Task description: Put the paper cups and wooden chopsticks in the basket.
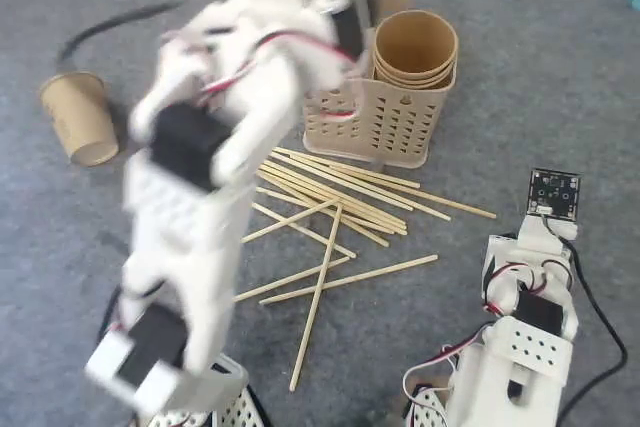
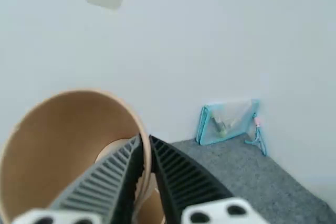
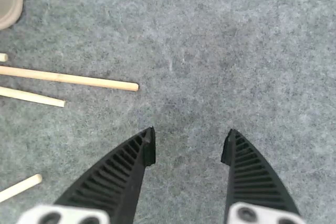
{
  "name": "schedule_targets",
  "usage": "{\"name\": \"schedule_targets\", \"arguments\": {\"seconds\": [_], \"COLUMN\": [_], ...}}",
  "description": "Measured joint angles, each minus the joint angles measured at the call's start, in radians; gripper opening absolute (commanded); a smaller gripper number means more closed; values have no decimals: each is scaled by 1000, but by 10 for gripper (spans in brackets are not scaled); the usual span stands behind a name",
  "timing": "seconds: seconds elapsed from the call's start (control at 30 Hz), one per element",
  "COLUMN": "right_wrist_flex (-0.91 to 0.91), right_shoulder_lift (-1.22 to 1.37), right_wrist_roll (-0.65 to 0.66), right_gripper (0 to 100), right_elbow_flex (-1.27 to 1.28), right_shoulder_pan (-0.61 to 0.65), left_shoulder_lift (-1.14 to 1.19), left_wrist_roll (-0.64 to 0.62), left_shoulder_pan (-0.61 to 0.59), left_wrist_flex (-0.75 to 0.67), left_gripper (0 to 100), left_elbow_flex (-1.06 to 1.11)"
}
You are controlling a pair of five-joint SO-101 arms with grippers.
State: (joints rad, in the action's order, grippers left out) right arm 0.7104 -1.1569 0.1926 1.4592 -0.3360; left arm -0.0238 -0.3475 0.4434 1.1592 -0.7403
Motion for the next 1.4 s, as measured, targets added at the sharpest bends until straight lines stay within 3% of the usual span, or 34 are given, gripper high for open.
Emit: {"name": "schedule_targets", "arguments": {"seconds": [0.27,0.57,0.67,0.8,0.87,1.03,1.23,1.4], "right_wrist_flex": [0,0,0,0,0,0,44,264], "right_shoulder_lift": [0,0,0,0,0,0,0,0], "right_wrist_roll": [0,20,20,20,20,20,6,-34], "right_gripper": [219,219,219,219,219,219,219,219], "right_elbow_flex": [0,0,0,0,0,0,-14,-210], "right_shoulder_pan": [0,0,0,0,0,-3,-5,-5], "left_shoulder_lift": [318,381,381,381,379,308,169,63], "left_wrist_roll": [66,80,143,226,227,209,204,183], "left_shoulder_pan": [41,41,43,46,44,8,-216,-595], "left_wrist_flex": [0,44,100,213,275,417,555,563], "left_gripper": [13,15,28,156,199,202,202,202], "left_elbow_flex": [-140,-141,-150,-218,-267,-422,-600,-526]}}
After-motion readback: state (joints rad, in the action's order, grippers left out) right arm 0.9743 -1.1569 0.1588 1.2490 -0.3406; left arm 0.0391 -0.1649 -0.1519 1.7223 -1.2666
